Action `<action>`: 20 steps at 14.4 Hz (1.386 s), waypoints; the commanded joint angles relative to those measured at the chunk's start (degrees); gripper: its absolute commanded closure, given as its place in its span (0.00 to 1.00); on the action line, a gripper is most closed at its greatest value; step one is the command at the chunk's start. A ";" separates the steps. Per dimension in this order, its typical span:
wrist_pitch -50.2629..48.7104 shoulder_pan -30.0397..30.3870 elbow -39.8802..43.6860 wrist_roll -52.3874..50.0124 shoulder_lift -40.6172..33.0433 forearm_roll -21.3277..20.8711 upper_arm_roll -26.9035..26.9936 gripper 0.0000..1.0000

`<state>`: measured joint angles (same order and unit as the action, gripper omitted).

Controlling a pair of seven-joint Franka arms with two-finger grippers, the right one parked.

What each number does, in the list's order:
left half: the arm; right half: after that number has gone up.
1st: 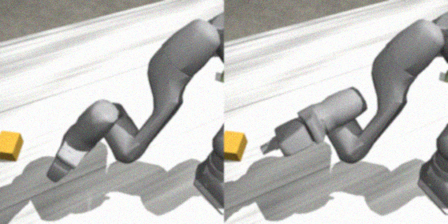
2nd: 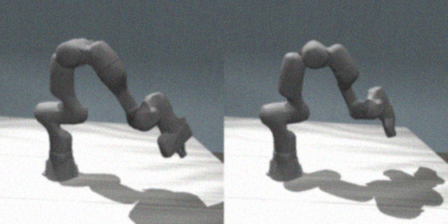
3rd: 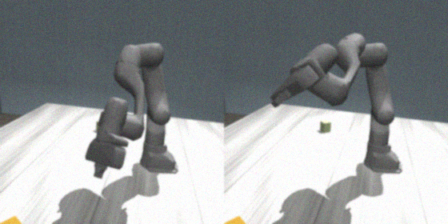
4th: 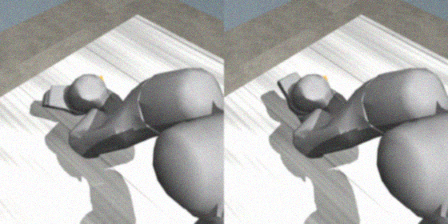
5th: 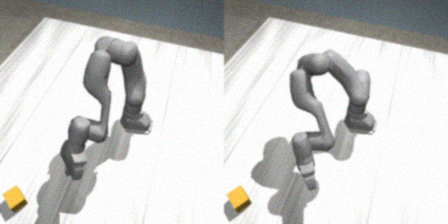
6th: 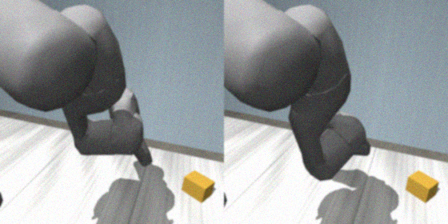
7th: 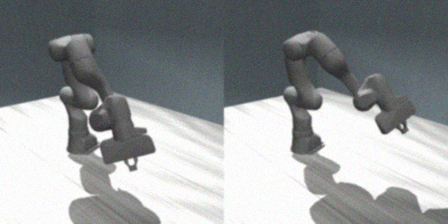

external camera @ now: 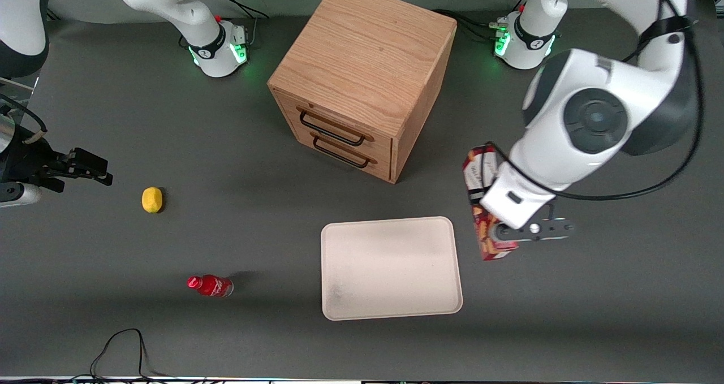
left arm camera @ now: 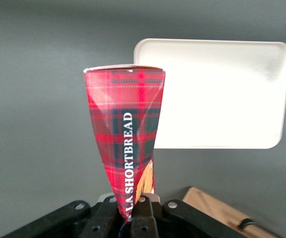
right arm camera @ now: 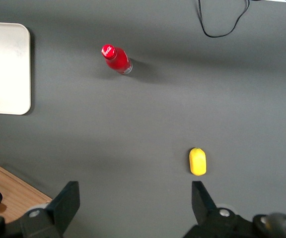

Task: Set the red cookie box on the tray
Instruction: 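Carry the held box toward the white tray, then lower the box onto the tray beside its rim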

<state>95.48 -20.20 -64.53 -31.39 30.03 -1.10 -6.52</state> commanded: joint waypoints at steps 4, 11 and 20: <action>-1.54 -3.36 9.07 -4.56 6.87 -0.57 1.33 1.00; 11.02 -0.81 8.11 -0.78 16.44 -1.45 1.33 1.00; 21.76 -0.72 4.06 2.03 24.19 -3.47 1.33 1.00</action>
<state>116.79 -20.82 -59.80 -30.26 54.65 -3.77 -5.11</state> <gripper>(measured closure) 0.960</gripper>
